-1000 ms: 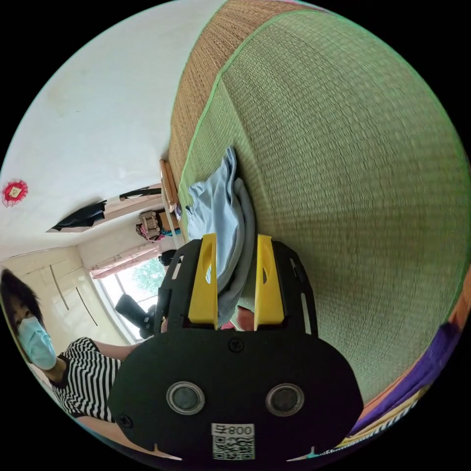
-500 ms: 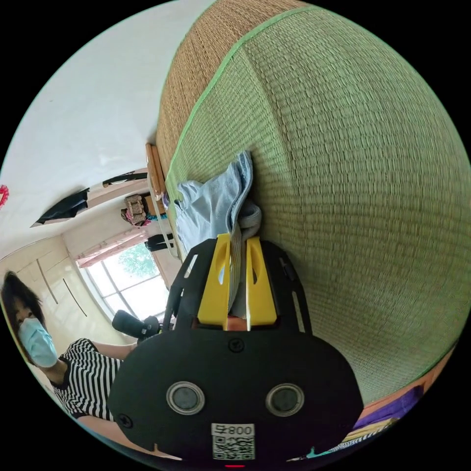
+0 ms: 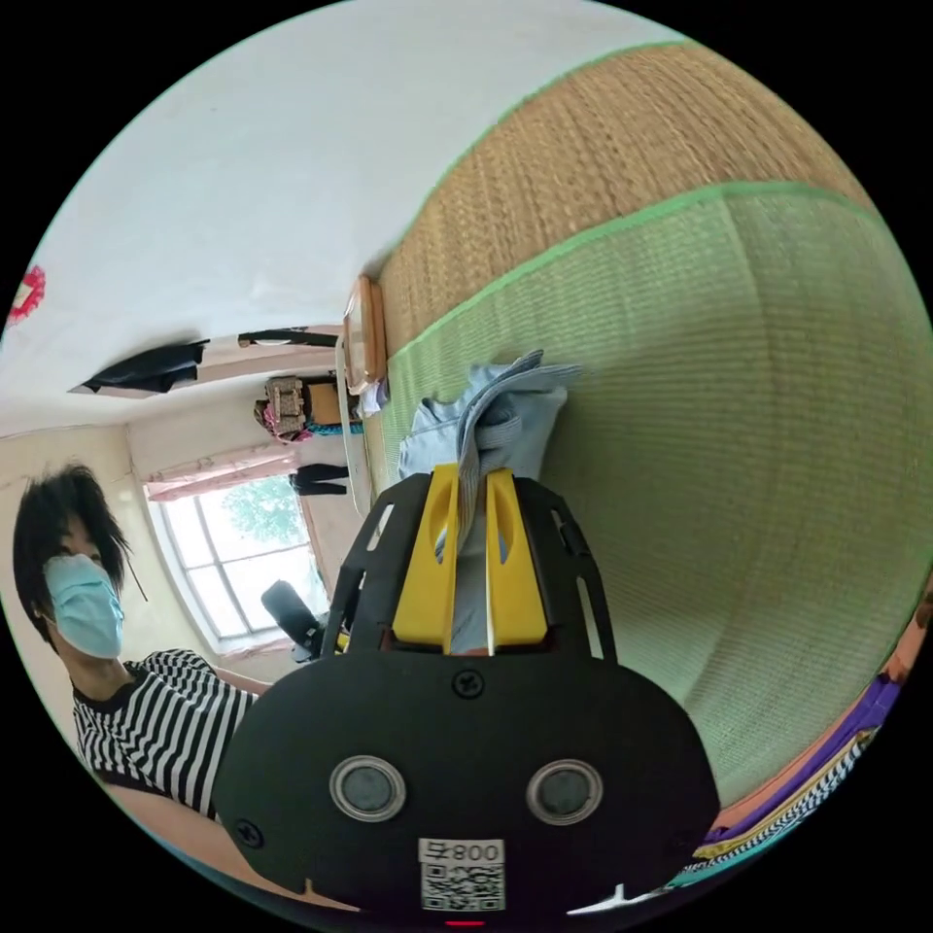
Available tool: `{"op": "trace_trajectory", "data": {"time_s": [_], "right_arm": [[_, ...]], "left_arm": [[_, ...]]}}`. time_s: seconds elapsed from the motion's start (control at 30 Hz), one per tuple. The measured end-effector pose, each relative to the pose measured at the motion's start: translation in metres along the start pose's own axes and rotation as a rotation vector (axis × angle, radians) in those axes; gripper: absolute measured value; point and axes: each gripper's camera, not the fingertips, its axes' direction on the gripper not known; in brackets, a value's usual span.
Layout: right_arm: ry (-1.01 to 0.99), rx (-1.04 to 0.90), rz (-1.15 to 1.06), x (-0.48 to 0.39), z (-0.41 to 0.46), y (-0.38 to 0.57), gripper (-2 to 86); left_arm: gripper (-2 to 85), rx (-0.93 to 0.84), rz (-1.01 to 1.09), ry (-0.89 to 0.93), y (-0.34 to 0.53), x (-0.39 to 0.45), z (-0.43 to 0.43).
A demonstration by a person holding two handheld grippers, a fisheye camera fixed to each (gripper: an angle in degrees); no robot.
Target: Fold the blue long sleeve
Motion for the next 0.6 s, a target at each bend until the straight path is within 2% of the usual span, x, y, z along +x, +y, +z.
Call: {"op": "trace_trajectory", "data": {"time_s": [0.27, 0.6], "right_arm": [[0.023, -0.118, -0.217, -0.139, 0.145, -0.032, 3.1], [0.108, -0.320, -0.359, -0.252, 0.378, -0.058, 3.1]], "left_arm": [[2.7, 0.266, -0.222, 0.048, 0.123, -0.043, -0.169], [2.7, 0.530, -0.472, 0.066, 0.266, -0.107, -0.304]]}}
